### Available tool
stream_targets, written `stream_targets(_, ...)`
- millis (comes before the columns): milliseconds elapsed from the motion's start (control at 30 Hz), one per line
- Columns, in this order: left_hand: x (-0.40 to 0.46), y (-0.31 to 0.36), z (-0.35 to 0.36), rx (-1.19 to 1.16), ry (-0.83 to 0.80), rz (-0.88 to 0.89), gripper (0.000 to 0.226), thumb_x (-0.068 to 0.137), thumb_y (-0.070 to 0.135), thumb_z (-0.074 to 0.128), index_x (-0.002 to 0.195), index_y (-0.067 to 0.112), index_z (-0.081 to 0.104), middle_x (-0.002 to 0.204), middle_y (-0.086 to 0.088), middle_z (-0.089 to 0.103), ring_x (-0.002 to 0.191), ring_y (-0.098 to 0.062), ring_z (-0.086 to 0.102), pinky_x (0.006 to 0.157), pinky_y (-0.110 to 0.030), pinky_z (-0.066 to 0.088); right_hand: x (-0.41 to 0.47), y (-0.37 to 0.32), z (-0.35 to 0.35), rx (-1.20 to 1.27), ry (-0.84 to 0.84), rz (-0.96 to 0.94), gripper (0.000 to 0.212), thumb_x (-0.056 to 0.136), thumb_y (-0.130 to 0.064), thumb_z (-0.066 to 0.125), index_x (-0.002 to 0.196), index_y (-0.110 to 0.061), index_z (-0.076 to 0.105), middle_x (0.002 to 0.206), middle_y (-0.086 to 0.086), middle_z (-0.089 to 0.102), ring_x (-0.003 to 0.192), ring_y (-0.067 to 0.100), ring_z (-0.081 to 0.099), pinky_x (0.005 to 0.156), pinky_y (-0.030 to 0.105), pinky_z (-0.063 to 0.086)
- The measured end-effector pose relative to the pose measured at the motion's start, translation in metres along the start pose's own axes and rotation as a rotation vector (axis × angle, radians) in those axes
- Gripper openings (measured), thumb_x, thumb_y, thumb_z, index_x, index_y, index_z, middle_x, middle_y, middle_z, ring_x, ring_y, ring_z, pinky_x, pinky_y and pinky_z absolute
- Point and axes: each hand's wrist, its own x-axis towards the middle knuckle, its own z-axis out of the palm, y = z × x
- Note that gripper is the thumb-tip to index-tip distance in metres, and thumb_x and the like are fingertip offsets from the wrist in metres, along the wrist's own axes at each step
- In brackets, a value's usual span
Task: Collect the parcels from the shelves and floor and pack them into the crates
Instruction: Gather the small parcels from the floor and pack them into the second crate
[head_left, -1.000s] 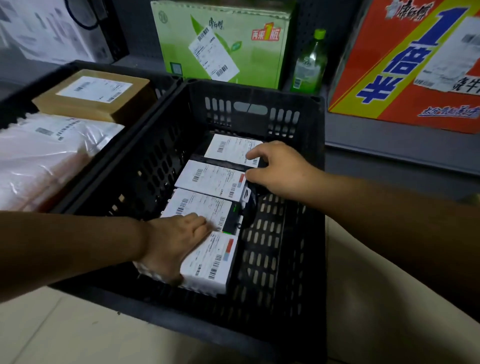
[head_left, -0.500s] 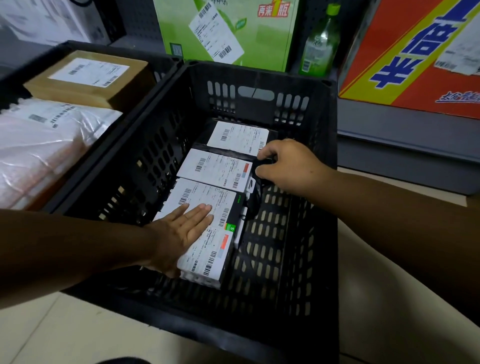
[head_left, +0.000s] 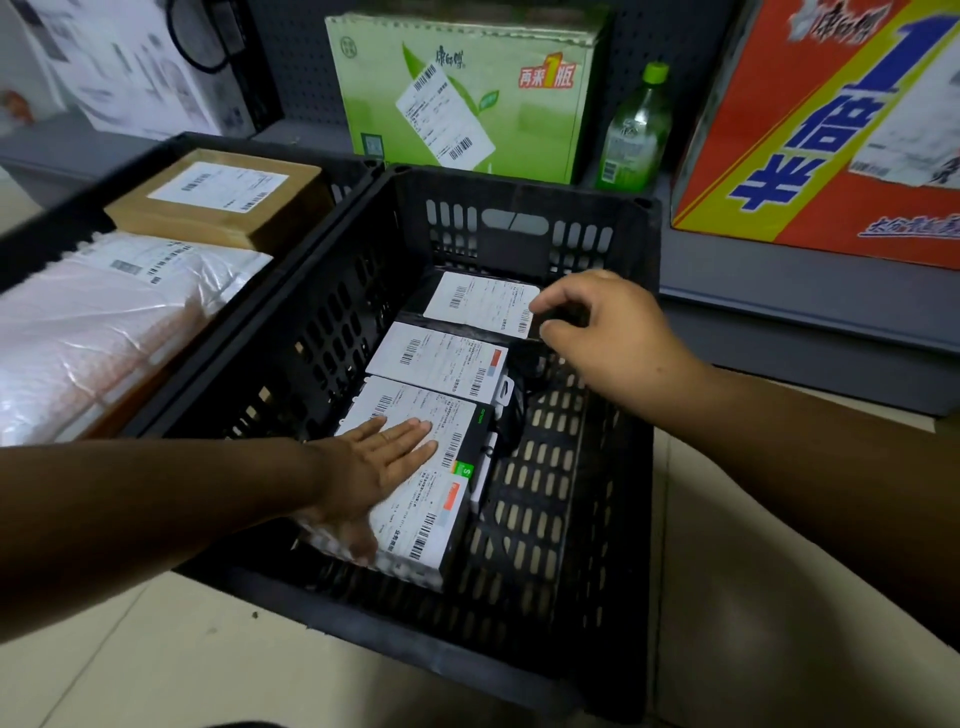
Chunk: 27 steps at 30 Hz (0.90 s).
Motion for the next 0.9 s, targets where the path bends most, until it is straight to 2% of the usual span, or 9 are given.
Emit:
stream_targets(67, -0.003, -0.001, -0.017, -0.07, 0.088, 0.006, 0.125, 0.067, 0.085, 0.04, 0.135, 0.016, -0.039, 0.146, -0.01, -0.039, 0.133, -0.019, -0.039, 0.113, -0.037, -0.019, -0.01, 0.006, -0.018, -0.058, 0.008, -0.07, 0.02, 0.086, -0.012, 0.058, 0.1, -0.024, 0.067, 0.105, -0.009, 0.053, 0.106, 0.014, 0.05, 0.088, 0.025, 0.039)
stream_targets(133, -0.004, 0.0, -0.039, -0.134, 0.271, -0.006, 0.11, 0.073, 0.083, 0.031, 0.134, 0.022, -0.038, 0.149, -0.006, -0.035, 0.136, -0.016, -0.034, 0.113, -0.033, -0.019, -0.023, 0.015, -0.036, -0.151, 0.009, -0.133, 0.021, 0.086, -0.01, 0.058, 0.1, -0.021, 0.068, 0.109, -0.006, 0.054, 0.111, 0.015, 0.047, 0.088, 0.021, 0.034)
stream_targets(267, 0.0, 0.022, -0.108, -0.218, 0.691, 0.032, 0.087, 0.089, 0.056, 0.044, 0.149, 0.016, -0.005, 0.158, -0.006, -0.005, 0.146, -0.018, 0.002, 0.117, -0.026, 0.002, -0.057, 0.036, -0.069, -0.29, 0.05, -0.187, 0.03, 0.083, -0.007, 0.059, 0.111, -0.018, 0.066, 0.125, 0.003, 0.053, 0.119, 0.019, 0.043, 0.093, 0.026, 0.031)
stream_targets(333, 0.004, 0.042, -0.149, -0.235, 0.872, 0.072, 0.077, 0.091, 0.048, 0.048, 0.15, 0.012, 0.012, 0.158, -0.007, 0.011, 0.144, -0.018, 0.016, 0.114, -0.023, 0.01, -0.073, 0.045, -0.079, -0.326, 0.052, -0.159, 0.049, 0.081, -0.009, 0.061, 0.128, -0.018, 0.054, 0.134, 0.004, 0.046, 0.126, 0.02, 0.038, 0.099, 0.031, 0.032)
stream_targets(433, 0.019, 0.091, -0.21, -0.25, 1.032, 0.166, 0.07, 0.092, 0.046, 0.045, 0.148, 0.012, 0.02, 0.156, -0.005, 0.022, 0.141, -0.019, 0.024, 0.112, -0.025, 0.016, -0.105, 0.066, -0.095, -0.374, 0.031, -0.04, 0.078, 0.078, -0.015, 0.062, 0.146, -0.015, 0.024, 0.146, 0.006, 0.029, 0.133, 0.021, 0.031, 0.108, 0.037, 0.031)
stream_targets(533, 0.041, 0.15, -0.256, -0.304, 1.058, 0.29, 0.071, 0.092, 0.054, 0.036, 0.148, 0.013, 0.021, 0.154, -0.004, 0.026, 0.14, -0.018, 0.023, 0.111, -0.026, 0.018, -0.139, 0.096, -0.111, -0.366, 0.009, 0.119, 0.093, 0.078, -0.022, 0.063, 0.149, -0.02, 0.003, 0.147, -0.001, 0.018, 0.131, 0.018, 0.025, 0.106, 0.032, 0.028)
stream_targets(667, 0.076, 0.229, -0.293, -0.443, 0.922, 0.392, 0.071, 0.092, 0.054, 0.037, 0.148, 0.015, 0.019, 0.153, -0.003, 0.028, 0.139, -0.017, 0.027, 0.109, -0.028, 0.024, -0.185, 0.135, -0.145, -0.395, -0.003, 0.18, 0.084, 0.079, -0.028, 0.061, 0.144, -0.022, 0.008, 0.137, 0.0, 0.024, 0.125, 0.021, 0.03, 0.103, 0.034, 0.035)
stream_targets(800, 0.109, 0.298, -0.319, -0.448, 0.852, 0.461, 0.07, 0.093, 0.053, 0.041, 0.148, 0.017, 0.017, 0.152, -0.004, 0.029, 0.137, -0.017, 0.032, 0.106, -0.029, 0.029, -0.232, 0.181, -0.185, -0.439, 0.018, 0.279, 0.087, 0.081, -0.029, 0.061, 0.144, -0.03, 0.001, 0.143, -0.004, 0.019, 0.129, 0.019, 0.024, 0.103, 0.03, 0.028)
stream_targets(900, 0.136, 0.341, -0.331, -0.46, 0.813, 0.466, 0.072, 0.092, 0.051, 0.044, 0.149, 0.018, 0.015, 0.153, -0.003, 0.027, 0.136, -0.018, 0.032, 0.106, -0.031, 0.03, -0.268, 0.224, -0.212, -0.485, 0.027, 0.444, 0.092, 0.081, -0.028, 0.062, 0.148, -0.026, -0.002, 0.147, -0.001, 0.019, 0.135, 0.022, 0.021, 0.11, 0.038, 0.027)
